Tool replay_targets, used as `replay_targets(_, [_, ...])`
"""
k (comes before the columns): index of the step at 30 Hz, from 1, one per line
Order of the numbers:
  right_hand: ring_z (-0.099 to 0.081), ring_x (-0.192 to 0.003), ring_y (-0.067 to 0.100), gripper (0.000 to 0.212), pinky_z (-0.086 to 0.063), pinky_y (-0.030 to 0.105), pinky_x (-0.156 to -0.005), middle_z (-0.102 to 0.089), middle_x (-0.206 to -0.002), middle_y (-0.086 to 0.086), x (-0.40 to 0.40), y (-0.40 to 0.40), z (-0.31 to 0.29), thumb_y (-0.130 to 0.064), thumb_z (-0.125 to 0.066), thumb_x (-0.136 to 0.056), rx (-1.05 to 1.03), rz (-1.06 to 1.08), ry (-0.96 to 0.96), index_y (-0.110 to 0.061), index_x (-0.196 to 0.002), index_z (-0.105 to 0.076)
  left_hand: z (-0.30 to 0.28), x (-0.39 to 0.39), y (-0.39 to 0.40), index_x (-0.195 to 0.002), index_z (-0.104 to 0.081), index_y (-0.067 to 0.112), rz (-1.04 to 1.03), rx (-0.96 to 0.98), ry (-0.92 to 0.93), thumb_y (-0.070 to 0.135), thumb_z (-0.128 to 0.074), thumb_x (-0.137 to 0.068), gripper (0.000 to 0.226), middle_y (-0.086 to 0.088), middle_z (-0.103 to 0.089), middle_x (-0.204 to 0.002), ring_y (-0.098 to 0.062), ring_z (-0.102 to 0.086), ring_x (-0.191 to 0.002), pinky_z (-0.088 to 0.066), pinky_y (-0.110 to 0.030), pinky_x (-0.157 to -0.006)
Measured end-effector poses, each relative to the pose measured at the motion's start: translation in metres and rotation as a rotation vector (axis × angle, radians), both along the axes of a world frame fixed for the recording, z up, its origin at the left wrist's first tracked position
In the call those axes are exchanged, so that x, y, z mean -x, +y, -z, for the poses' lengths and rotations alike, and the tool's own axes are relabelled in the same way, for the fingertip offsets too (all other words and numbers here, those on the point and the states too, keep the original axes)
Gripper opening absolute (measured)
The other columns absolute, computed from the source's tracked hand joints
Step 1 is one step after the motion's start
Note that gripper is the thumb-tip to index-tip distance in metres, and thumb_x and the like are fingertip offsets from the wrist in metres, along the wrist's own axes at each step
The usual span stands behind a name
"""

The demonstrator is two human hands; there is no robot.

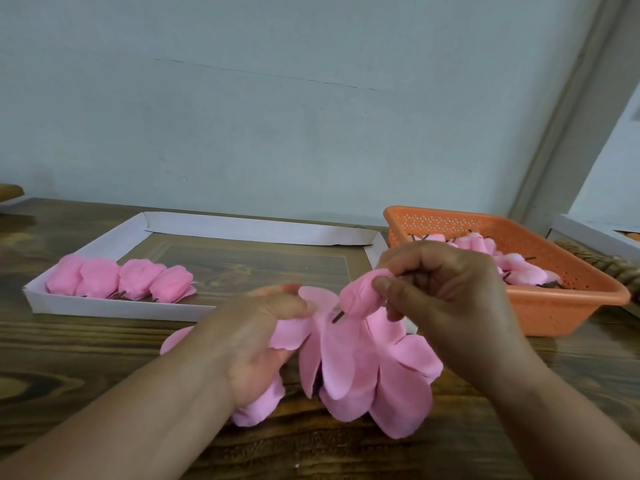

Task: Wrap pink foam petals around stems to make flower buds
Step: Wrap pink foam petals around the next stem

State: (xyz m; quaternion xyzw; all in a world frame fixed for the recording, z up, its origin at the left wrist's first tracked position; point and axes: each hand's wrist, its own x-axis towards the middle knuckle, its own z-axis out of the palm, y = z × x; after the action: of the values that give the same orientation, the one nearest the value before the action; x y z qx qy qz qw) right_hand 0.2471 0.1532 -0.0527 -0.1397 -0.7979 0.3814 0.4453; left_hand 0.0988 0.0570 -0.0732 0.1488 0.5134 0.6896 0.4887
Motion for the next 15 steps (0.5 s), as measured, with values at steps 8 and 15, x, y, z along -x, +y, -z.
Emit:
replay_targets(8, [-0.060,-0.057,0.007,0.021,-0.049,0.019,-0.053,-0.065,-0.069,0.003,0.005,-0.008,0.003,0.012,-0.068,-0.076,-0.195,0.058,0.038,-0.008,-0.069,-0.064,-0.008,-0.003,-0.004,-0.082,-0.072,-0.001,0.133,-0.129,-0.268,0.006,-0.062,-0.080,0.013,-0.017,-0.071,-0.086,-0.025,-0.069,-0.074,-0.058,-0.034,-0.067])
replay_targets(15, [-0.059,-0.067,0.016,0.005,-0.048,0.029,-0.057,-0.065,-0.073,0.003,0.007,-0.010,0.006,-0.005,-0.064,-0.074,-0.338,0.150,0.035,-0.004,-0.070,-0.066,-0.009,-0.014,-0.011,-0.084,-0.075,0.002,0.345,-0.257,-0.301,0.018,-0.067,-0.070,0.022,-0.013,-0.071,-0.090,-0.022,-0.069,-0.082,-0.058,-0.032,-0.076])
